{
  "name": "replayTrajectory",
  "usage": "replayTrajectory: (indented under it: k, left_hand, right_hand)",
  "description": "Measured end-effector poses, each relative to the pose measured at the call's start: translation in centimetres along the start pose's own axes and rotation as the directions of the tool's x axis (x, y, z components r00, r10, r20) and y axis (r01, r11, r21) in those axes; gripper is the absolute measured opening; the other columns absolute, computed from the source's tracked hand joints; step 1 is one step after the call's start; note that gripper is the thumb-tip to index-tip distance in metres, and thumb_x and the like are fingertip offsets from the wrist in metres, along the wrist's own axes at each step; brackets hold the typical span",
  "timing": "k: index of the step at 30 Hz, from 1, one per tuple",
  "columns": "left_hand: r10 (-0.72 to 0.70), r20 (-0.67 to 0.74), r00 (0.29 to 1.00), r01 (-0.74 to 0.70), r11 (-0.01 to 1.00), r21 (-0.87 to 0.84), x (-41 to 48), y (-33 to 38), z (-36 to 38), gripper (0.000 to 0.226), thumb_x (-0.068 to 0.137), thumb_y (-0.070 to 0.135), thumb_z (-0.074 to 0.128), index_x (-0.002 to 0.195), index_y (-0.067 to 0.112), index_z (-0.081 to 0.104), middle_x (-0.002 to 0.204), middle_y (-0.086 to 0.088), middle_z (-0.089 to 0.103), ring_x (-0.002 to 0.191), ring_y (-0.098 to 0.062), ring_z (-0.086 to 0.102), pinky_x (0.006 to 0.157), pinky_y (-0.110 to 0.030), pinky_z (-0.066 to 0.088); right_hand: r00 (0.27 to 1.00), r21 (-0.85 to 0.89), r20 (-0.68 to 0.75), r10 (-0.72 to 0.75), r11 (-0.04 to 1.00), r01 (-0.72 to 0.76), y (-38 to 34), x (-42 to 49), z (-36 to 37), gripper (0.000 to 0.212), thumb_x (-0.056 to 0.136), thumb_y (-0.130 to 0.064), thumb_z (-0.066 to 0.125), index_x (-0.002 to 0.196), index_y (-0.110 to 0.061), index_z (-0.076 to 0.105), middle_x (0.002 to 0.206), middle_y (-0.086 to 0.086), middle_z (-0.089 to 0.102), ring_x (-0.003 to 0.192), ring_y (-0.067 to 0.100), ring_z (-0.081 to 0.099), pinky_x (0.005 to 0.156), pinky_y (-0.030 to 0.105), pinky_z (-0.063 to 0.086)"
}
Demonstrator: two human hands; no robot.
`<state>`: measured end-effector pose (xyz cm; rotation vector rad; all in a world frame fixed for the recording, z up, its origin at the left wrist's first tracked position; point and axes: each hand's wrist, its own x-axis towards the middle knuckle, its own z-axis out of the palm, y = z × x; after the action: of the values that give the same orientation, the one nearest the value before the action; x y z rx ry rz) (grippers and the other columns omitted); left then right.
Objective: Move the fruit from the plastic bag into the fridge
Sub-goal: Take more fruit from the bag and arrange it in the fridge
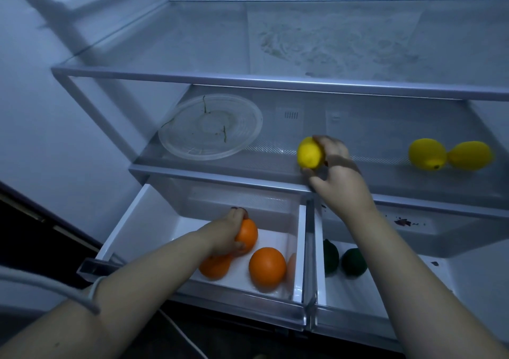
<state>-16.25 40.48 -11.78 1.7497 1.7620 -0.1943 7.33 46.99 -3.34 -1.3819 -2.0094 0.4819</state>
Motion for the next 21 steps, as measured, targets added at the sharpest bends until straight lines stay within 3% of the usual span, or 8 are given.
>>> replayTrajectory:
  k: [9, 14, 18, 21]
  left_hand:
    - [0.014, 0.026, 1.0, -0.015, 0.999, 0.051, -1.2, 0.6, -1.3, 0.092, 0.081, 0.047, 0.066, 0.149, 0.03, 0.006, 0.156, 0.0, 0.016, 0.128, -0.029, 0.043, 0.098, -0.038, 0.042]
    - [-0.047, 0.042, 0.998, 0.046, 0.999, 0.015, -4.5, 2.2, -3.6, 0.076, 0.087, 0.055, 0.053, 0.149, 0.025, 0.021, 0.155, 0.0, 0.025, 0.133, -0.023, 0.039, 0.105, -0.035, 0.035]
    - [0.041, -0.265, 0.963, -0.068, 0.993, -0.094, -9.4, 4.3, -4.7, 0.059, 0.09, 0.051, 0.05, 0.143, 0.032, 0.033, 0.149, 0.007, 0.035, 0.132, -0.013, 0.039, 0.101, -0.027, 0.033]
    - [0.11, -0.551, 0.827, -0.111, 0.993, 0.031, -12.8, 5.5, -4.9, 0.053, 0.092, 0.051, 0.045, 0.14, 0.031, 0.037, 0.146, 0.009, 0.037, 0.132, -0.009, 0.034, 0.102, -0.028, 0.032]
  right_hand:
    - [1.0, 0.007, -0.001, 0.004, 1.0, -0.004, 0.0, 0.0, -0.2, 0.064, 0.084, -0.021, 0.067, 0.14, -0.02, 0.036, 0.142, 0.004, 0.037, 0.12, 0.025, 0.047, 0.089, 0.023, 0.036]
    - [1.0, -0.021, 0.012, 0.001, 1.0, 0.0, -0.7, 0.0, -1.4, 0.065, 0.084, -0.021, 0.066, 0.141, -0.018, 0.035, 0.144, 0.006, 0.034, 0.126, 0.027, 0.042, 0.092, 0.024, 0.033]
    - [0.999, -0.097, 0.04, -0.032, 0.995, 0.035, -2.5, -0.4, -2.7, 0.061, 0.087, -0.027, 0.063, 0.141, -0.018, 0.035, 0.148, 0.008, 0.03, 0.133, 0.028, 0.032, 0.102, 0.033, 0.032]
    - [0.991, -0.121, 0.037, -0.126, 0.984, 0.129, -4.3, -1.7, -3.5, 0.055, 0.089, -0.031, 0.061, 0.137, -0.016, 0.039, 0.144, 0.007, 0.034, 0.131, 0.026, 0.035, 0.099, 0.032, 0.034]
